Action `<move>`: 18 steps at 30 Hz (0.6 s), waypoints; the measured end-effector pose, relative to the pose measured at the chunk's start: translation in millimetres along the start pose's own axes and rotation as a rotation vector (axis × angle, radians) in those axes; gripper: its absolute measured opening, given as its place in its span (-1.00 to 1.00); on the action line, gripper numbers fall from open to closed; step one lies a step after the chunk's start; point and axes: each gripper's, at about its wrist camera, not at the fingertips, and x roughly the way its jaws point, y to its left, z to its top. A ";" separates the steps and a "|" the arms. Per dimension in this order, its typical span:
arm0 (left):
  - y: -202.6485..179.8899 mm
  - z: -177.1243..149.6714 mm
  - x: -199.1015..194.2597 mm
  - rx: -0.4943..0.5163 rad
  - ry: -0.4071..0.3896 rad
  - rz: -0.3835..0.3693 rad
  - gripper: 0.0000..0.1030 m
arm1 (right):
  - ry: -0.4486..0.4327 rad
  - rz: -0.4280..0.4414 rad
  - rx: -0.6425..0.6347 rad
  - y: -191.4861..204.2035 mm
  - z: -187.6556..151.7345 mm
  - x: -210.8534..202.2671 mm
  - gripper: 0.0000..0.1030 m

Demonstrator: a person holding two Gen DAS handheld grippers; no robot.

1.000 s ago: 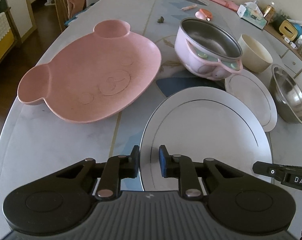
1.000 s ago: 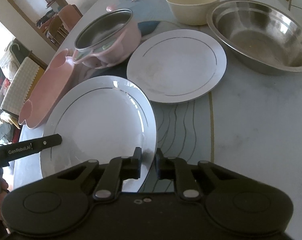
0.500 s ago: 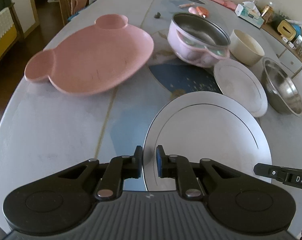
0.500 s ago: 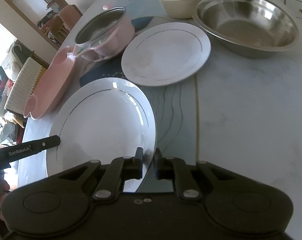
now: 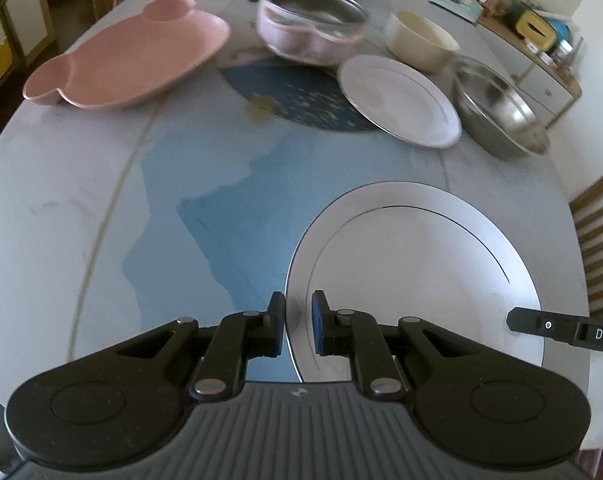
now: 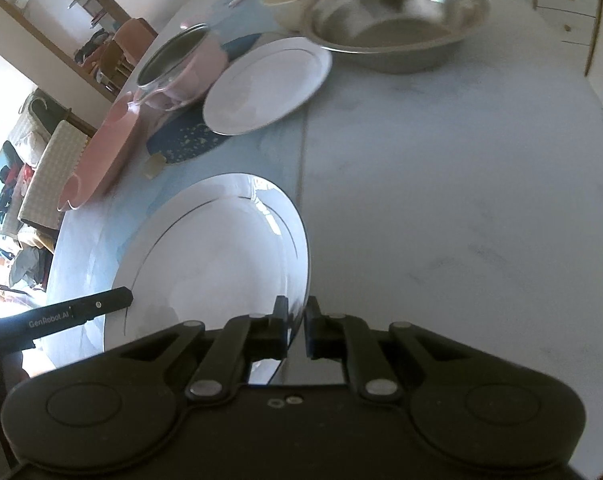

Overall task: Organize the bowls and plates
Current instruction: 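Carry the large white plate with both grippers across the table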

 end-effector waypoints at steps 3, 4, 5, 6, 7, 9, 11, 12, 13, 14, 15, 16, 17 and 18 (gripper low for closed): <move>-15.8 -12.4 -2.7 0.017 0.007 -0.014 -0.75 | 0.001 -0.005 0.010 -15.0 -11.0 -12.0 -0.83; -21.1 -16.1 -3.6 0.023 0.010 -0.017 -0.75 | 0.000 -0.007 0.014 -19.6 -13.8 -15.2 -0.83; -27.0 -19.8 -4.2 0.030 0.011 -0.020 -0.75 | -0.001 -0.009 0.017 -24.6 -16.7 -18.7 -0.83; -31.6 -22.2 -3.9 0.037 0.013 -0.023 -0.75 | -0.003 -0.012 0.019 -28.5 -19.0 -21.4 -0.83; -36.8 -25.0 -4.1 0.043 0.015 -0.026 -0.75 | -0.005 -0.015 0.022 -32.9 -21.2 -24.3 -0.83; -46.3 -30.0 -4.3 0.058 0.017 -0.029 -0.75 | -0.012 -0.020 0.024 -40.9 -25.5 -30.0 -0.83; -55.8 -34.9 -3.9 0.071 0.018 -0.031 -0.75 | -0.017 -0.025 0.027 -48.7 -29.4 -34.4 -0.83; -59.7 -36.8 -3.7 0.077 0.019 -0.034 -0.75 | -0.019 -0.028 0.029 -52.5 -31.3 -36.3 -0.83; -63.9 -38.9 -3.0 0.083 0.020 -0.035 -0.75 | -0.020 -0.031 0.031 -55.9 -32.9 -37.6 -0.83; -67.6 -40.5 -2.6 0.087 0.019 -0.034 -0.75 | -0.022 -0.034 0.035 -59.7 -34.4 -38.9 -0.82; -71.7 -42.6 -2.7 0.094 0.014 -0.032 -0.75 | -0.023 -0.036 0.036 -62.7 -35.6 -39.4 -0.82; -75.6 -44.0 -3.1 0.103 0.006 -0.029 -0.75 | -0.027 -0.041 0.034 -65.3 -36.8 -40.0 -0.83; -79.1 -44.7 -3.7 0.112 -0.003 -0.026 -0.75 | -0.031 -0.044 0.031 -67.2 -37.7 -40.6 -0.83; -82.3 -45.4 -4.1 0.121 -0.011 -0.023 -0.75 | -0.035 -0.047 0.029 -68.2 -38.5 -40.5 -0.83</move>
